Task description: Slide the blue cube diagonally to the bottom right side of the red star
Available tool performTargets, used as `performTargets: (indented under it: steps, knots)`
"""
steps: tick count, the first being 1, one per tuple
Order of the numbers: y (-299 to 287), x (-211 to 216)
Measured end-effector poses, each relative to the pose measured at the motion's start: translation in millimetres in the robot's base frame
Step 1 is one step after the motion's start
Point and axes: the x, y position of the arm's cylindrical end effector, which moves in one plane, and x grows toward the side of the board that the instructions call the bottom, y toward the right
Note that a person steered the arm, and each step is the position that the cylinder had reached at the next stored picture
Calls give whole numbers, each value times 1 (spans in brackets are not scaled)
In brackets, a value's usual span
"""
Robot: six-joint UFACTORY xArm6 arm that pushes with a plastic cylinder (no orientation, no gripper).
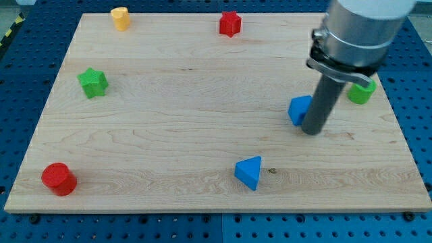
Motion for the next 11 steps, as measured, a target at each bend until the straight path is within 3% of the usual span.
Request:
performTargets:
  steps: [2, 4, 5, 6, 9, 11]
  knots:
    - [-56, -31]
    - [26, 2]
    - [79, -23]
    - [75, -35]
    - [-23, -58]
    - [-31, -52]
